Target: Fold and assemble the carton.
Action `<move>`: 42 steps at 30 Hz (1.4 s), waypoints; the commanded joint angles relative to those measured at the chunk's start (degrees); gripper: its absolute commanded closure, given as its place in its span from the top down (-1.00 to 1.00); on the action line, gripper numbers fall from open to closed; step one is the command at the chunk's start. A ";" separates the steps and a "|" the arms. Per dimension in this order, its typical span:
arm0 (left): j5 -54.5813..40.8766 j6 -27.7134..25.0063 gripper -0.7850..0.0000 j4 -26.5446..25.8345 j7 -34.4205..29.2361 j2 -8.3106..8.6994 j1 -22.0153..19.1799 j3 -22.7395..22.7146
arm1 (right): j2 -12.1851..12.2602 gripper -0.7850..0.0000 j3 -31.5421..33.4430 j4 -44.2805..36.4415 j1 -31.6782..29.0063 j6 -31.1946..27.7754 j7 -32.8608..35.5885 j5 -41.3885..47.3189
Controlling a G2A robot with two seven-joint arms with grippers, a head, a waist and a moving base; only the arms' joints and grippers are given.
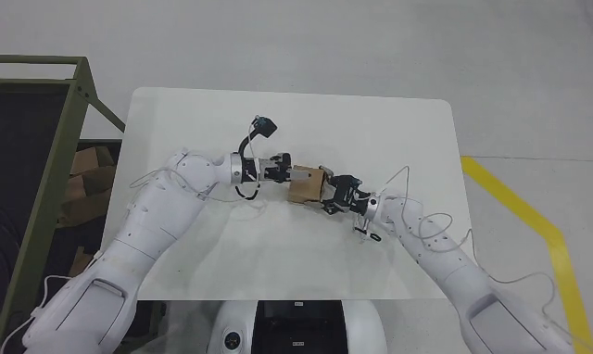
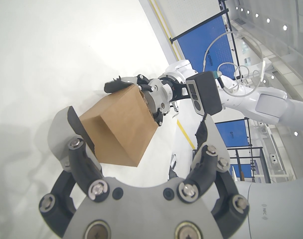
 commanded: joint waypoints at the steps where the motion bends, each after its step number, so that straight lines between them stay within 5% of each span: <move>1: 0.05 0.19 1.00 -0.24 0.96 0.18 0.54 -0.77 | 0.02 0.17 0.30 -0.31 -0.33 0.88 0.29 0.46; 5: 0.50 0.59 1.00 -0.90 1.88 0.50 1.44 -1.87 | 0.02 0.17 0.53 -1.65 -0.96 1.43 1.31 0.98; 8: 0.44 1.27 1.00 -1.34 0.99 0.65 1.89 -2.11 | 0.10 0.78 0.74 -2.32 -1.28 1.60 1.86 1.07; 10: 0.47 1.37 1.00 -1.57 0.15 0.70 1.98 -2.04 | 0.18 1.00 0.88 -2.64 -1.46 1.63 2.06 1.05; 28: -4.05 0.52 1.00 -0.66 -6.99 0.06 1.33 0.96 | 5.15 1.00 8.62 -12.02 -10.47 5.35 4.63 -2.30; 42: -4.61 -0.38 1.00 0.09 -6.23 -1.51 -0.84 4.98 | 8.73 1.00 18.38 -33.61 -28.55 12.87 16.60 3.62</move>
